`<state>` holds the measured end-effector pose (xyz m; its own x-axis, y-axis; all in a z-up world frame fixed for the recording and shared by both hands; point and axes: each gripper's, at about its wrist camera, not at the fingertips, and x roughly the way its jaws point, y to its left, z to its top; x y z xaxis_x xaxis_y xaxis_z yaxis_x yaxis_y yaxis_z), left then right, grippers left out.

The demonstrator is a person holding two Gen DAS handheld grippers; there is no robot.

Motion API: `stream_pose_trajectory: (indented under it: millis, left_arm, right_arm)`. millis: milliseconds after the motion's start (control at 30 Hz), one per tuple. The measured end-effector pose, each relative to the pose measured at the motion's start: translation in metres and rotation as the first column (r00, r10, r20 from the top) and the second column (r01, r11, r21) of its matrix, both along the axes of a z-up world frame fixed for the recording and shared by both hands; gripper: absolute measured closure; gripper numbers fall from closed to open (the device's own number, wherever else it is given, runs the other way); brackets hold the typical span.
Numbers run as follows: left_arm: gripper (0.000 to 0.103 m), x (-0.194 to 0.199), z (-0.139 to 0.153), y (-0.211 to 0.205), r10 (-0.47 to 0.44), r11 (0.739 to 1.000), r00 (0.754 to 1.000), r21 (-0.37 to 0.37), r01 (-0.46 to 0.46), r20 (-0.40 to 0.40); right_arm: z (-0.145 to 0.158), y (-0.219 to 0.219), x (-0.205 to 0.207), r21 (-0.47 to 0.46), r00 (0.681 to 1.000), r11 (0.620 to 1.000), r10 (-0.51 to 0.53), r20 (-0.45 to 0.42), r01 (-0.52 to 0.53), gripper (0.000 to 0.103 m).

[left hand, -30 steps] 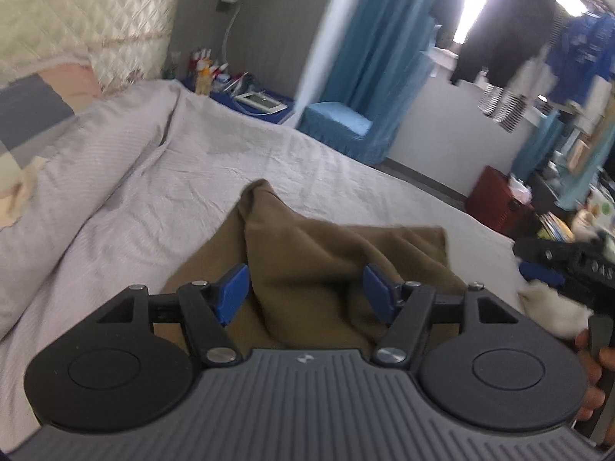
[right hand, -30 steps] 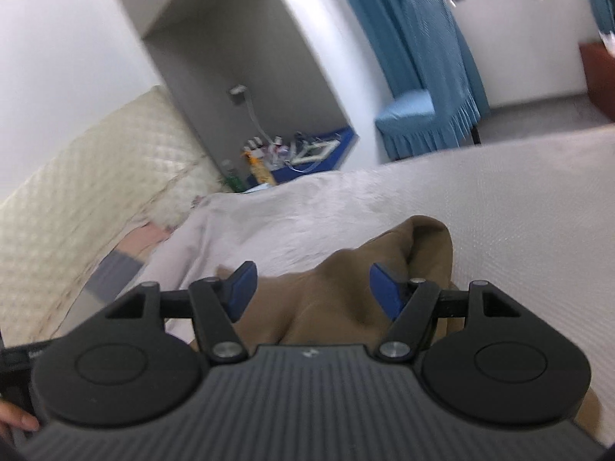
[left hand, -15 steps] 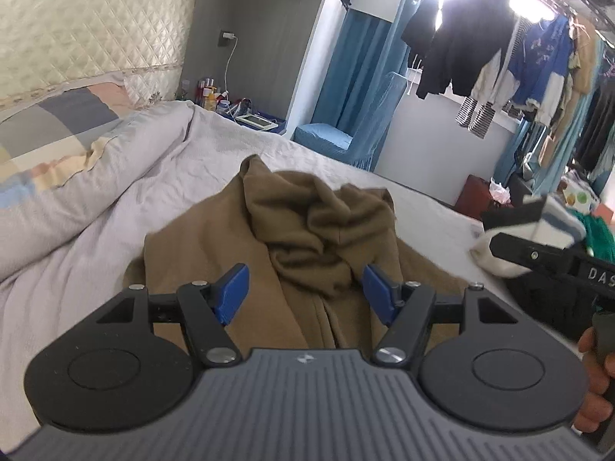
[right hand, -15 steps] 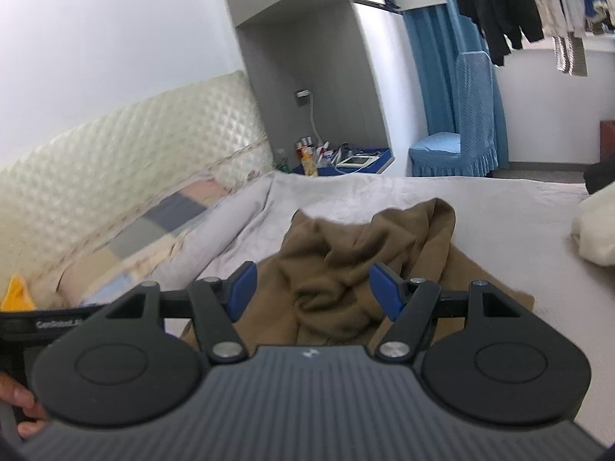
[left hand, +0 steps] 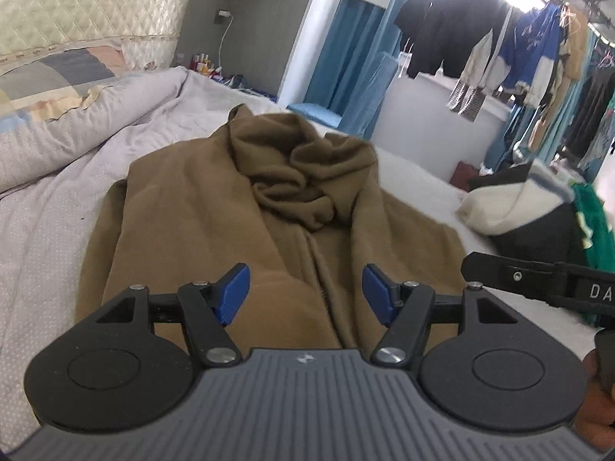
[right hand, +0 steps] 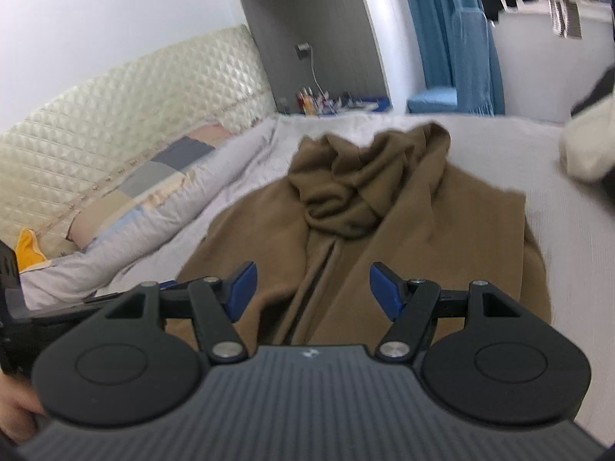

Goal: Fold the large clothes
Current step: 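Lower the hoodie onto the bed and open both grippers to release it, then grasp a hoodie sleeve with the left gripper and pull it outward flat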

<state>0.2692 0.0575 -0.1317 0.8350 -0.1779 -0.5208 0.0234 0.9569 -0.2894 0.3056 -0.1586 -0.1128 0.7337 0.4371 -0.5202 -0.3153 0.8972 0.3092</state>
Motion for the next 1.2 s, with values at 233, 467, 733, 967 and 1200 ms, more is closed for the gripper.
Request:
stream_pose_trajectory:
  millis: [233, 467, 733, 967, 1200]
  left_arm:
    - [0.053, 0.031, -0.039, 0.005, -0.015, 1.0, 0.993, 0.007, 0.016, -0.115]
    - [0.06, 0.065, -0.08, 0.009, -0.009, 1.0, 0.964, -0.017, 0.005, -0.265]
    - [0.06, 0.072, -0.086, -0.002, -0.006, 0.999, 0.965, 0.042, 0.018, -0.261]
    - [0.058, 0.06, -0.08, -0.006, 0.002, 0.999, 0.974, 0.051, 0.01, -0.226]
    - [0.048, 0.068, -0.085, 0.0, 0.049, 0.997, 0.982, -0.056, -0.06, -0.181]
  right_arm:
    - [-0.032, 0.006, 0.022, -0.054, 0.995, 0.997, -0.051, -0.081, 0.047, 0.036]
    - [-0.074, 0.005, 0.05, -0.078, 0.968, 0.995, -0.076, -0.238, 0.059, 0.044]
    - [-0.099, 0.002, 0.065, -0.077, 0.934, 0.993, -0.106, -0.342, 0.084, 0.05]
    - [-0.094, -0.011, 0.055, -0.009, 0.93, 0.995, -0.099, -0.354, 0.102, 0.05]
    - [-0.092, -0.015, 0.055, 0.022, 0.929, 0.994, -0.095, -0.358, 0.11, 0.048]
